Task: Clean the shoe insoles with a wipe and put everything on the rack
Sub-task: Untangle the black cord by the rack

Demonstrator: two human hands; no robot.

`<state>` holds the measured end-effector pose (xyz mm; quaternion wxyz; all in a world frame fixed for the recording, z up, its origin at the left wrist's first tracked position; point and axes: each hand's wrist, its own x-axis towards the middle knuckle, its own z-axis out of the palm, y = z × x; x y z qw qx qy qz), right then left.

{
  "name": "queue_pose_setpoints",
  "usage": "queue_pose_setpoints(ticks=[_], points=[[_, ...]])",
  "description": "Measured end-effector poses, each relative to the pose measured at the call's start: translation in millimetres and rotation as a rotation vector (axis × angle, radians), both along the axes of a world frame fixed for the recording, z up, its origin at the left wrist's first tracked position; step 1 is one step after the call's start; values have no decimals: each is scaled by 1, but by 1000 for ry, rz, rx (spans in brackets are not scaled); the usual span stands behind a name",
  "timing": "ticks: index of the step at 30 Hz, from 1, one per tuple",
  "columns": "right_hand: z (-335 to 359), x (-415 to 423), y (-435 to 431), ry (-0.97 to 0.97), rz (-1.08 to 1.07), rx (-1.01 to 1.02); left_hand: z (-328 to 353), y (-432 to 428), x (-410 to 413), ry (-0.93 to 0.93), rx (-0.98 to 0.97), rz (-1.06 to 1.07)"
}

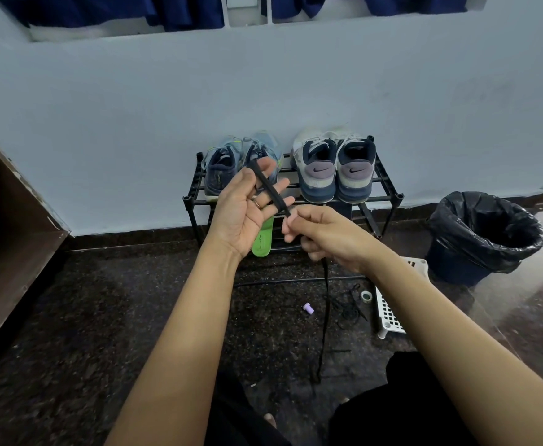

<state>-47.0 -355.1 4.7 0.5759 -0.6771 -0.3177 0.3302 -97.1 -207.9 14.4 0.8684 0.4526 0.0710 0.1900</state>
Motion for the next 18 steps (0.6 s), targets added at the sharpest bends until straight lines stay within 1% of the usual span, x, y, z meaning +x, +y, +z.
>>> queue_pose_setpoints(ticks=[4, 8, 12, 18], points=[[8, -4, -2, -6, -30, -9, -4, -1, 0, 54, 227, -3], [22, -4, -3, 44, -57, 87, -6, -9, 0, 94, 406, -27], [37, 1, -1, 84, -148, 208, -9, -12, 2, 82, 469, -106], [59, 16, 4, 109, -257, 308, -10, -16, 3, 162, 542, -182]])
